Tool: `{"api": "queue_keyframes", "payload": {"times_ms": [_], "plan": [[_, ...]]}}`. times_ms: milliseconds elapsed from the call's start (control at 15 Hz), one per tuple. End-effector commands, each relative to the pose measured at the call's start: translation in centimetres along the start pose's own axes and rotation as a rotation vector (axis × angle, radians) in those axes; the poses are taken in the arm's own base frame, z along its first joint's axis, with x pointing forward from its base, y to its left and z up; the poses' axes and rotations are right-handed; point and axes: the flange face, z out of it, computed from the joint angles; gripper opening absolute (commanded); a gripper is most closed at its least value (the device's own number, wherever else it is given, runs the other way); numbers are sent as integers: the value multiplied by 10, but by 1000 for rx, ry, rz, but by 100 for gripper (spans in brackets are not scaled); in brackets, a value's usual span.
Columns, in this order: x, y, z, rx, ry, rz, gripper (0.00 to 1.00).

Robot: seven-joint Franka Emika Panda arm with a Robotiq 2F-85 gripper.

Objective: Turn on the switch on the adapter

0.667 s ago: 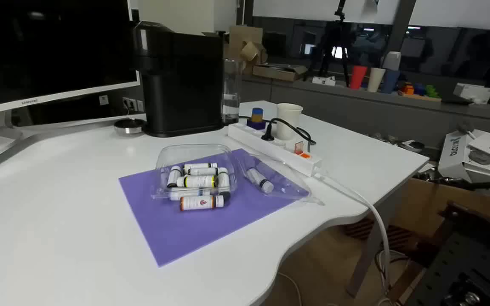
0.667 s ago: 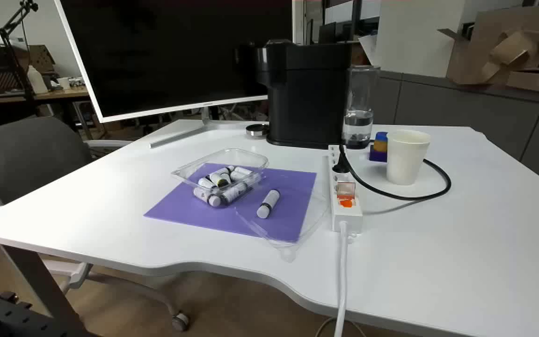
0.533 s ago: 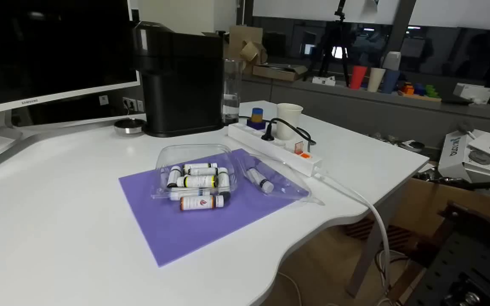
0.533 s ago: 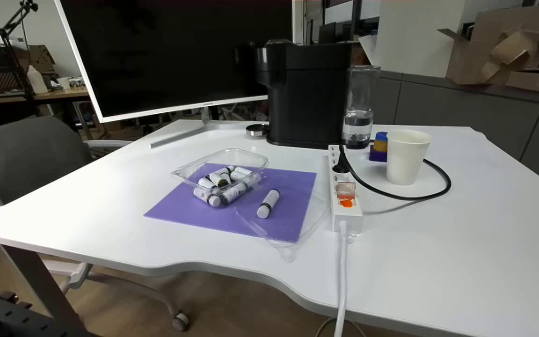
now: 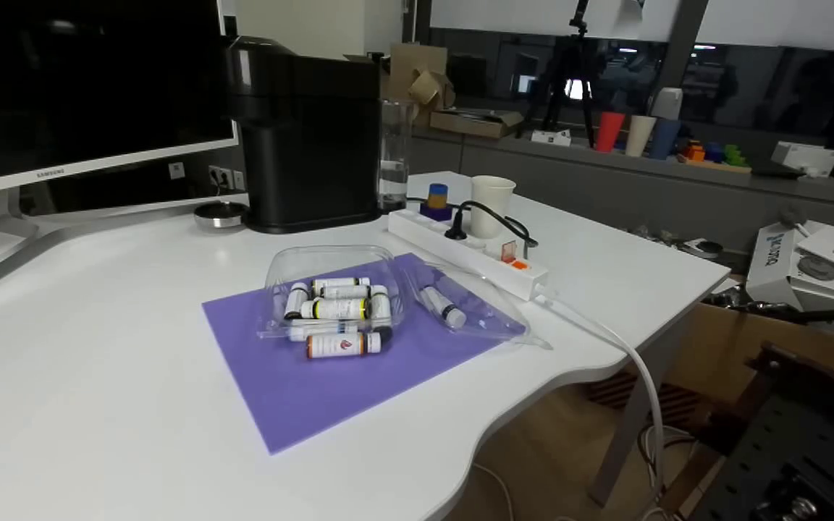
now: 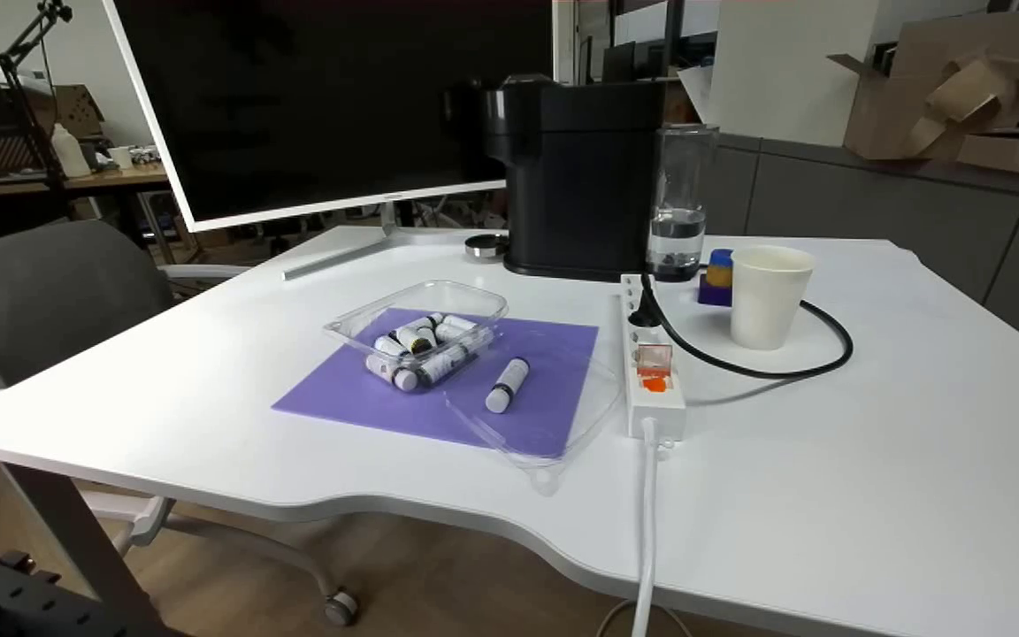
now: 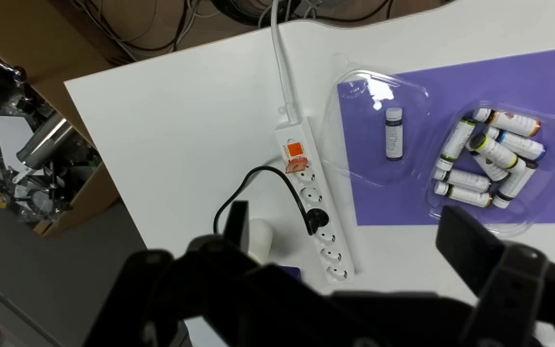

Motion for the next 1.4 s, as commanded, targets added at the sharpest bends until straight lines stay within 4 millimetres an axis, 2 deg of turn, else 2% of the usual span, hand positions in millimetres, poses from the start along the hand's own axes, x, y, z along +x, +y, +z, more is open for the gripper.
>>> {"api": "queue_keyframes", "payload": {"times_ms": [0, 200, 400, 667, 1067, 1133, 1200, 1333], "plan": [[0, 0, -1, 0, -1, 0, 100], [9, -1, 1, 18, 41, 4, 100], [26, 0, 16, 21, 66, -8, 100], [52, 3, 57, 33, 66, -62, 100], [88, 1, 127, 172, 45, -266, 100], [92, 2, 137, 199, 28, -270, 75], [95, 3, 146, 215, 7, -273, 75], [100, 9, 163, 240, -23, -290, 60]]}}
